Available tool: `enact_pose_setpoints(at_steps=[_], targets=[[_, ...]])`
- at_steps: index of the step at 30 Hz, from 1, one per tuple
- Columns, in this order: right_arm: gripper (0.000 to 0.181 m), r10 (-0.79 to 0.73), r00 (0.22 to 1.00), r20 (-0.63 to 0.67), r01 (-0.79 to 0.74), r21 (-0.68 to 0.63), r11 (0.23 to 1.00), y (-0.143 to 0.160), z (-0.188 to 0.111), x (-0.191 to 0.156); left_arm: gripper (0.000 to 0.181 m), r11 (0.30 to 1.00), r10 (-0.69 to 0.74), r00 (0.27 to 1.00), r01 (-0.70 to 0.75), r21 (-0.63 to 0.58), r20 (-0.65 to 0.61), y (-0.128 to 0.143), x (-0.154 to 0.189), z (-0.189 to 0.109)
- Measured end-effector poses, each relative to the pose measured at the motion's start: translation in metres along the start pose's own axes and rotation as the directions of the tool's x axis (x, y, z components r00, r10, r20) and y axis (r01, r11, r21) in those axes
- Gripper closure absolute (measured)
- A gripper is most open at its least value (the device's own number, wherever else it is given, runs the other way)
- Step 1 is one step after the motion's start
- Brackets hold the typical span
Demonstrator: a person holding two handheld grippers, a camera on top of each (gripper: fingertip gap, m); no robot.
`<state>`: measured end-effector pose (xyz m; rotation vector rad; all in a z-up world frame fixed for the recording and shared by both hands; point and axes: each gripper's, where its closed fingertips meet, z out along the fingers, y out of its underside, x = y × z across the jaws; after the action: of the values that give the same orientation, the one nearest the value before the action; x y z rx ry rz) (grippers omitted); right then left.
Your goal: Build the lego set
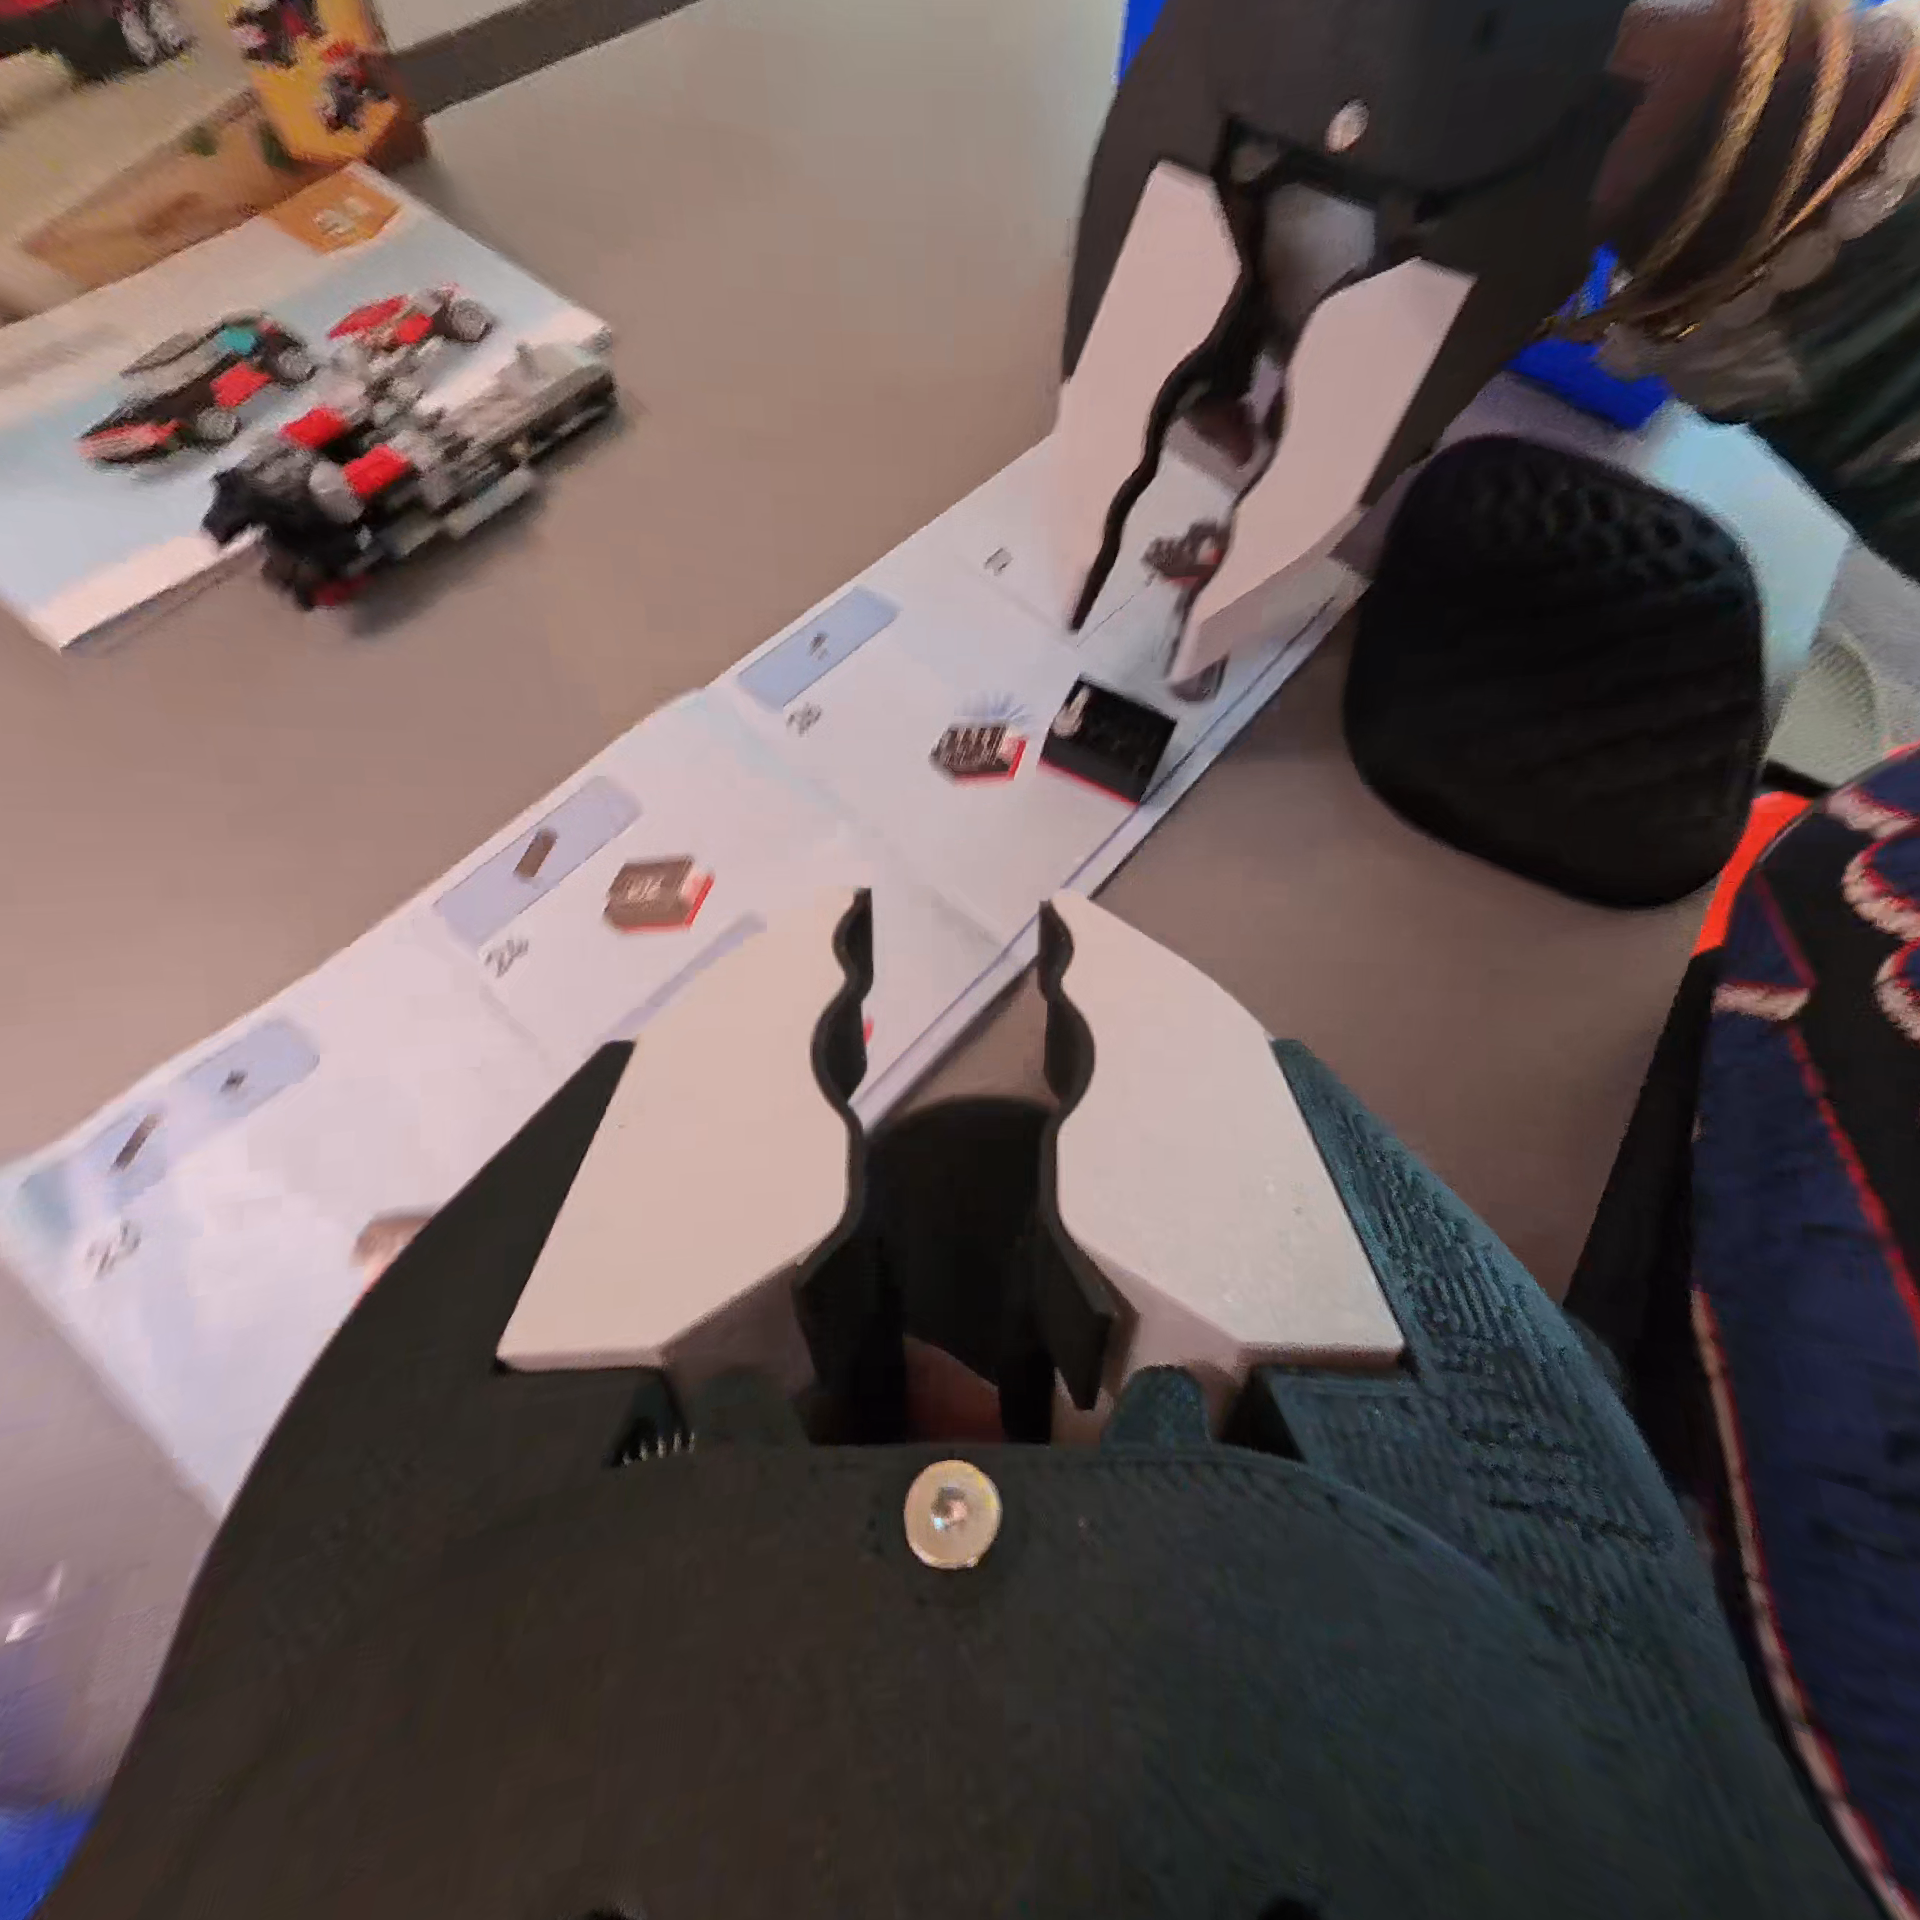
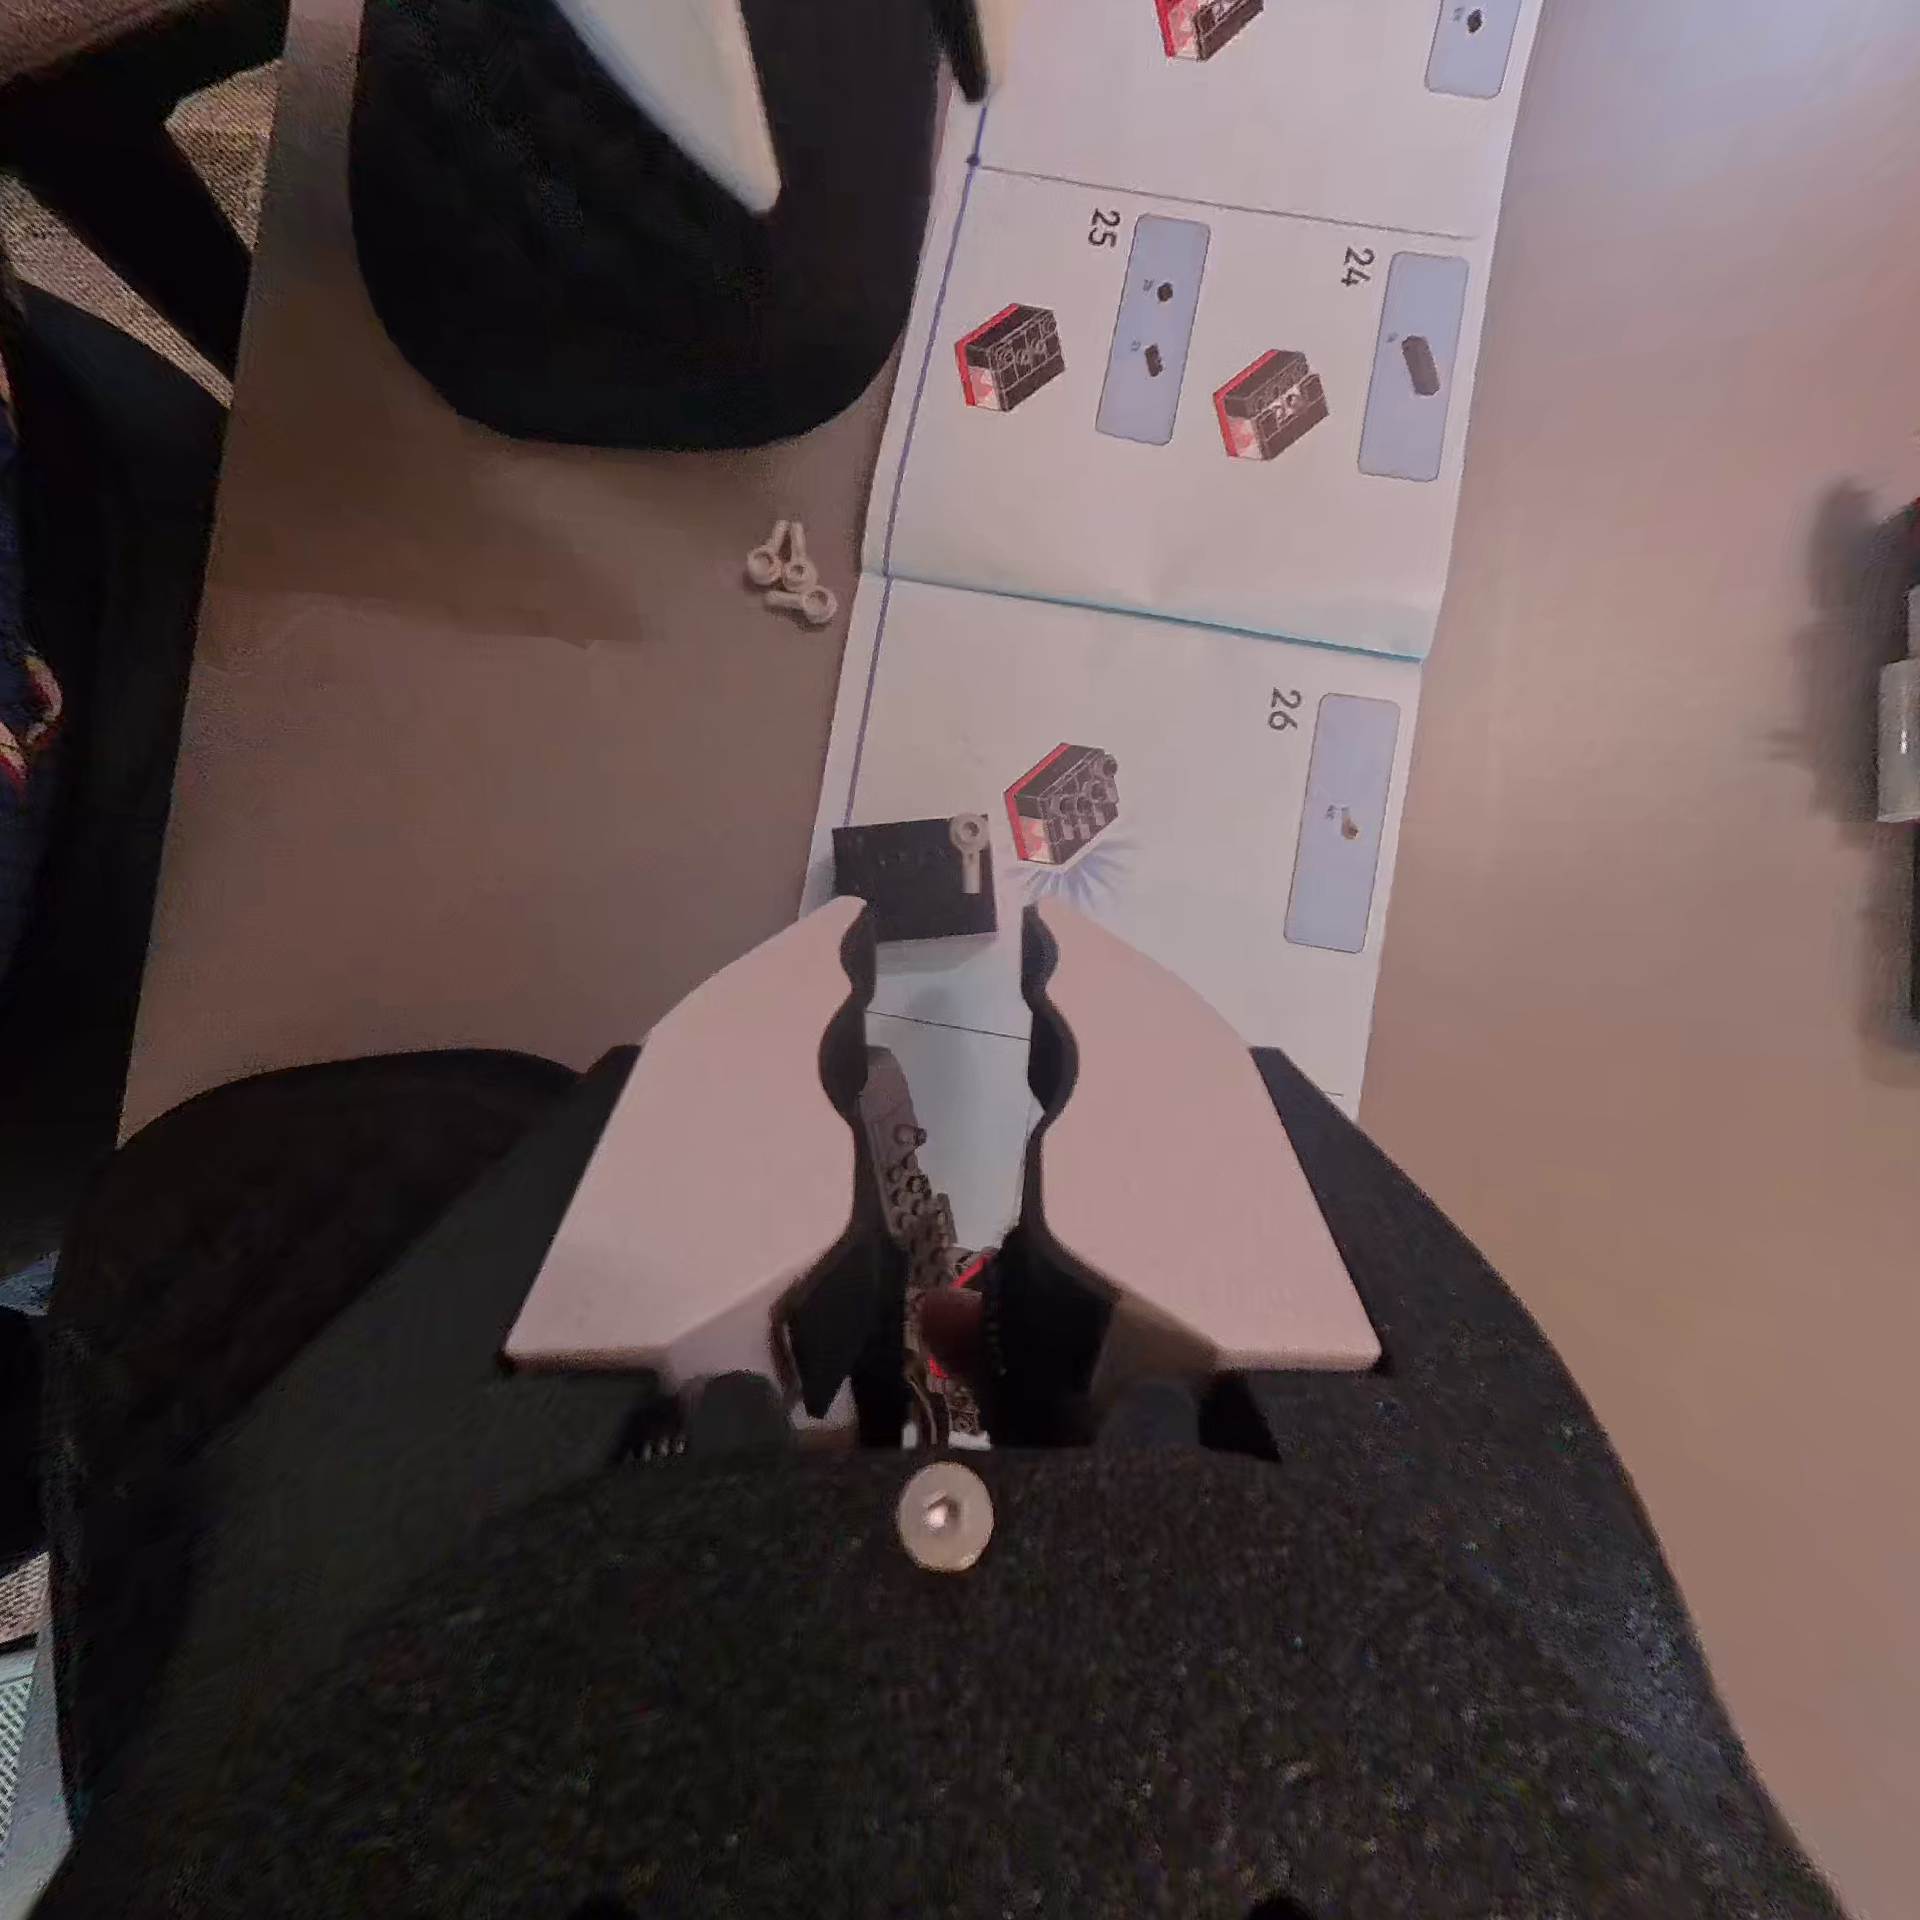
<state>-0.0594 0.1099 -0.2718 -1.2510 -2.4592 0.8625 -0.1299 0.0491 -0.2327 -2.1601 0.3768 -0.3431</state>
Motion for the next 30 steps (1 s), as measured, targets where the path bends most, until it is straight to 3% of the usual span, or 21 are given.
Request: enact_pose_setpoints(at_steps=[2,6,12,15,18,22,26,30], targets=[[0.152,-0.017,1.000,0.005,0.017,0.030,0.999,-0.007,0.005,-0.009,0.151,0.999,0.005,1.000,-0.003,-0.051,0.028,0.016,-0.004,-0.007],[0.164,-0.050,0.999,0.015,0.048,0.130,0.990,-0.037,0.024,-0.034,0.151,0.998,-0.011,0.999,0.013,-0.062,0.035,0.030,0.001,-0.008],[0.168,-0.133,0.991,0.003,0.133,0.045,0.990,-0.038,0.048,-0.030,0.151,0.998,-0.027,0.999,0.026,-0.049,-0.034,0.039,0.018,0.002],[0.163,-0.151,0.988,-0.041,0.153,0.048,0.987,-0.034,0.029,-0.019,0.152,1.000,-0.004,0.999,0.003,-0.030,-0.035,0.038,0.023,0.005],[0.160,-0.062,0.992,-0.113,0.079,0.155,0.985,-0.027,-0.004,0.001,0.152,0.999,0.010,1.000,-0.010,0.047,-0.006,0.022,0.025,0.010],[0.167,0.032,0.998,-0.051,-0.014,0.328,0.945,-0.014,-0.010,0.011,0.142,0.990,-0.021,0.993,0.037,0.135,-0.116,-0.012,0.039,0.037],[0.166,0.031,1.000,0.007,-0.031,0.279,0.960,-0.002,0.010,0.009,0.138,0.996,-0.085,0.972,0.087,-0.001,-0.217,-0.012,0.045,0.073],[0.166,0.040,0.995,0.089,-0.061,0.258,0.964,0.001,0.016,0.006,0.132,0.996,-0.005,0.976,-0.014,-0.090,-0.216,-0.005,0.046,0.086]])
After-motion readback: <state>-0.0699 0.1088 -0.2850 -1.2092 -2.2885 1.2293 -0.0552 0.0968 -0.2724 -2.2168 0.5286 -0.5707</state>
